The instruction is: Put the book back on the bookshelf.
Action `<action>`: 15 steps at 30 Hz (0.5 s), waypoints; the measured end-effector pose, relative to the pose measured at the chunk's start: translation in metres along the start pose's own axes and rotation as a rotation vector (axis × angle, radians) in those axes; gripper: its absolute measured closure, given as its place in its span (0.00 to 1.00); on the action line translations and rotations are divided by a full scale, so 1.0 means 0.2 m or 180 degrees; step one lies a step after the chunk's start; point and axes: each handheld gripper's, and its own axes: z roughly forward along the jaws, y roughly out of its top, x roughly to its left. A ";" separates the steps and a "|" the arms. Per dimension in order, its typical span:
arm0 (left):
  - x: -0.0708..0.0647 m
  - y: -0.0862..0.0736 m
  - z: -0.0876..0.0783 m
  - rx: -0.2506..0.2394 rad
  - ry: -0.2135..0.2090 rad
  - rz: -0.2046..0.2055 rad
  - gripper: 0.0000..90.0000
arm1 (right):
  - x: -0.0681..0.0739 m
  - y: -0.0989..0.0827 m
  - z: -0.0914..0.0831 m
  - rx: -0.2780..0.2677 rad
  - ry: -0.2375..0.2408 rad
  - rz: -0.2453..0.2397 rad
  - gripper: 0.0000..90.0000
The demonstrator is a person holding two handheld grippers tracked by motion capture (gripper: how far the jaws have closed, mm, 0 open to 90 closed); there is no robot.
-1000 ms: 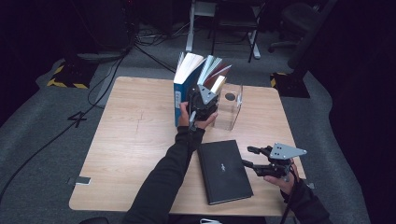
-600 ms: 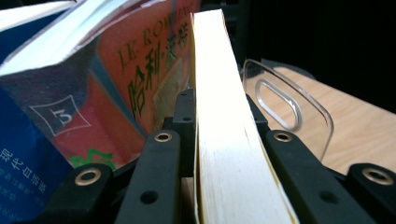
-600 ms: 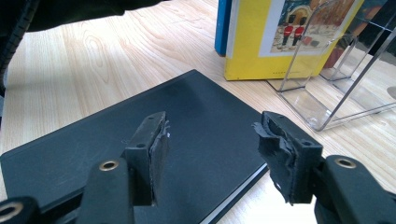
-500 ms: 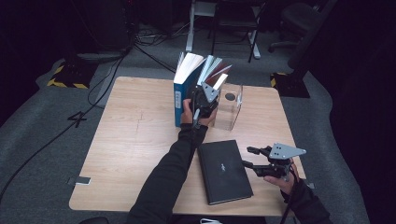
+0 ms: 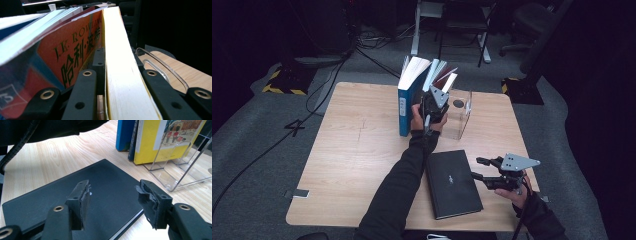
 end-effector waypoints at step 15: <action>-0.01 -0.03 -0.02 -0.0037 -0.0023 -0.0060 0.82 | 0.00 0.00 0.00 0.0000 -0.0012 -0.0016 0.49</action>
